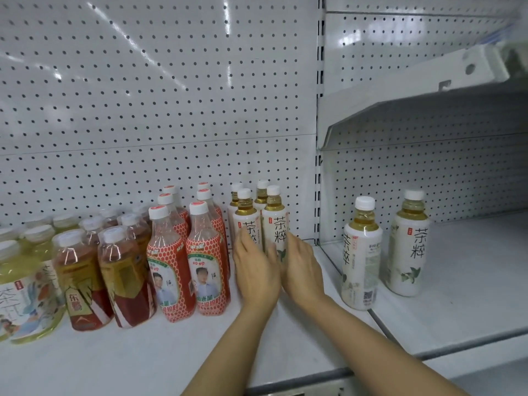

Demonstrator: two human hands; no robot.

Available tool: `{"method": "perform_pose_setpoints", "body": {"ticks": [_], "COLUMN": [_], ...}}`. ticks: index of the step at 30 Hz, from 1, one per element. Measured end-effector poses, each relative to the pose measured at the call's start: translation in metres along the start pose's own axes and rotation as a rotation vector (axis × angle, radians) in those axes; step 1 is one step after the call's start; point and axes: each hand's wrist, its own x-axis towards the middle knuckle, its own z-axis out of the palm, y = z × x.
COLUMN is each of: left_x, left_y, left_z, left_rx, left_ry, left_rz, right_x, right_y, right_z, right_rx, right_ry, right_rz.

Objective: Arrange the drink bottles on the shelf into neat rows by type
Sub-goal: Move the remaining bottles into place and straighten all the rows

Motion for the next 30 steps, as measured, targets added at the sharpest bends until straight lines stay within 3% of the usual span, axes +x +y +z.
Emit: {"method": "perform_pose_setpoints", "body": {"ticks": [3, 6, 12, 16, 22, 30], "left_x": [-0.004, -0.018, -0.060, -0.073, -0.070, -0.053], "left_y": [0.002, 0.001, 0.038, 0.066, 0.063, 0.013], "left_z": [-0.002, 0.010, 0.043, 0.065, 0.068, 0.017], "left_rx": [-0.080, -0.196, -0.370, -0.411, -0.274, -0.077], "left_ry": [0.026, -0.055, -0.529, -0.653, -0.541, -0.205], "left_rz": [0.094, 0.043, -0.082, -0.068, -0.055, -0.144], "right_x": [-0.018, -0.049, -0.081, -0.082, -0.066, -0.025], "right_y": [0.000, 0.011, 0.061, 0.103, 0.139, 0.153], "right_z": [-0.018, -0.041, -0.106, -0.135, -0.145, -0.135], "right_rx": [-0.046, -0.059, -0.048, -0.029, 0.037, 0.187], "right_ry": [0.005, 0.090, 0.241, 0.347, 0.271, 0.156], "right_rz": [-0.159, -0.237, -0.077, 0.105, 0.341, 0.410]}}
